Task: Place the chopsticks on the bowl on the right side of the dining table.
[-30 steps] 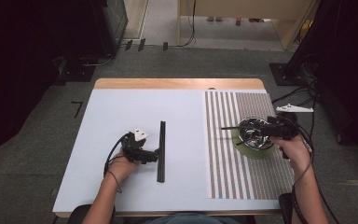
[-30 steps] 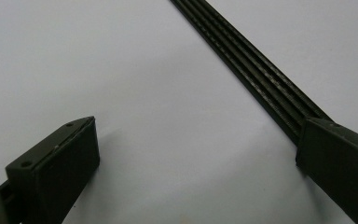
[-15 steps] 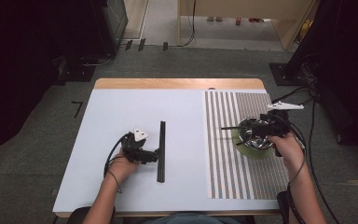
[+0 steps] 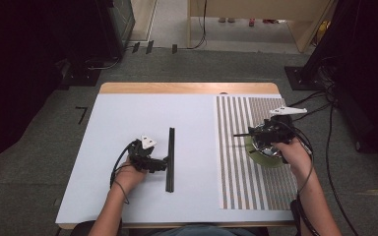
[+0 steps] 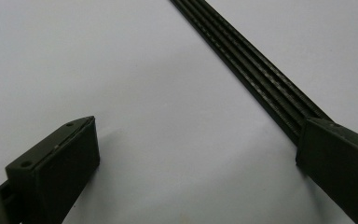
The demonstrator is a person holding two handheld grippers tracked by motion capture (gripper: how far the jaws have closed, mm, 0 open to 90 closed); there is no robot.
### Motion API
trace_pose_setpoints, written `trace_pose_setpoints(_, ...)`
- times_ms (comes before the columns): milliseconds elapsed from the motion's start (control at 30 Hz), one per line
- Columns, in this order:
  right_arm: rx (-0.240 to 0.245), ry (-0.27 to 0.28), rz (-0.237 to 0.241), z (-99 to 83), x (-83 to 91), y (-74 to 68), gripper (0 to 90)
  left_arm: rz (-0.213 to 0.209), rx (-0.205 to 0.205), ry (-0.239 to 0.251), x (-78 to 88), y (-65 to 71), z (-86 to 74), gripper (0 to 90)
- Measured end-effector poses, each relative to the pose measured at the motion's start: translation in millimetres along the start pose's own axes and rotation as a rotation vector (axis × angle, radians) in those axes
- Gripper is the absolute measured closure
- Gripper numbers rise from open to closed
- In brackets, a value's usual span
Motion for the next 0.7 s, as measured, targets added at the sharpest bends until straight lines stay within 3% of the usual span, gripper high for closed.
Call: trace_pose_setpoints(700, 0.098, -0.04, 0.106, 2.8, -24.5, -52.8, 21.7, 0.001, -0.003, -0.002, 0.3, -0.1, -0.2, 0.0)
Point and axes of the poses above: each handheld gripper's, and its own axes: x roughly backward along the jaws, z roughly out of its top, y roughly to its right, the point moved 4 cm from there along -x, roughly forward along the jaws, and after that the axes turned 7 degrees about z, right-handed, at the moved point
